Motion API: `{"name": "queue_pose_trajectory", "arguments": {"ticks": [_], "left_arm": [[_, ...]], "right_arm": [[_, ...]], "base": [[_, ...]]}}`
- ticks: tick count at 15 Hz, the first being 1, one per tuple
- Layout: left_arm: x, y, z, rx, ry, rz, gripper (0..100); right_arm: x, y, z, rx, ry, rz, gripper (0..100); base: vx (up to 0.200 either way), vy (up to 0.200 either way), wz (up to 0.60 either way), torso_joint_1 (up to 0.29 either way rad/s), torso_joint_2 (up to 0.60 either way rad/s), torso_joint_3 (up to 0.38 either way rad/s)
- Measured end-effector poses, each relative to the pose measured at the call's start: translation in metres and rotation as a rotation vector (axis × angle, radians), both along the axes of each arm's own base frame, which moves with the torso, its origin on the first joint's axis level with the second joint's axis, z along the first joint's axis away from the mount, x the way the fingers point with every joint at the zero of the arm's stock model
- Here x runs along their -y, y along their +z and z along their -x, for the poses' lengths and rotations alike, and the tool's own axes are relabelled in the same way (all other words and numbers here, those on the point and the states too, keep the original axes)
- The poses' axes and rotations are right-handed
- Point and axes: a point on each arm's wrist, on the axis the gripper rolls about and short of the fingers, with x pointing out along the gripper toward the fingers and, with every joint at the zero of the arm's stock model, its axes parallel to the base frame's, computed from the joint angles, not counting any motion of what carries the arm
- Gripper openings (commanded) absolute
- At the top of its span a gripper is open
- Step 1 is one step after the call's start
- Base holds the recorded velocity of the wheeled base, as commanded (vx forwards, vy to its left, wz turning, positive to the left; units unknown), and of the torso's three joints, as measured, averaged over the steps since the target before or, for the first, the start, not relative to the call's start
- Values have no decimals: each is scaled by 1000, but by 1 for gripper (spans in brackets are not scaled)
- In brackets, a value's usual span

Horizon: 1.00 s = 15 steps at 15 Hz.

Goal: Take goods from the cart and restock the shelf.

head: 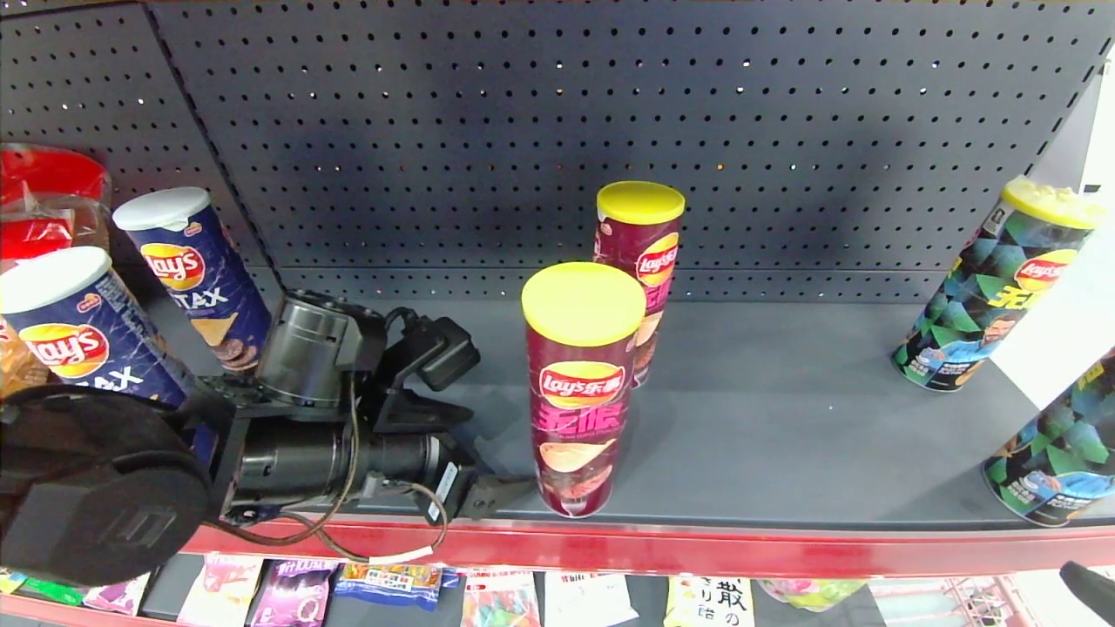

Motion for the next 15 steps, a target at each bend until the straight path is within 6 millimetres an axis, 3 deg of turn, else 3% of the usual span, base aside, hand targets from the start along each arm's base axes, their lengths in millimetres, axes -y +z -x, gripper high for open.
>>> {"name": "queue_pose_trajectory", "arguments": {"ticks": [11, 15], "left_arm": [[20, -2, -17, 8, -23, 8, 100], [14, 1, -8, 7, -19, 8, 100]], "right_arm": [[-1, -1, -2, -12, 1, 3, 100], [0, -8, -1, -28, 0, 9, 100]], "base": [[0, 0, 0, 0, 0, 0], [0, 0, 0, 0, 0, 0]]}}
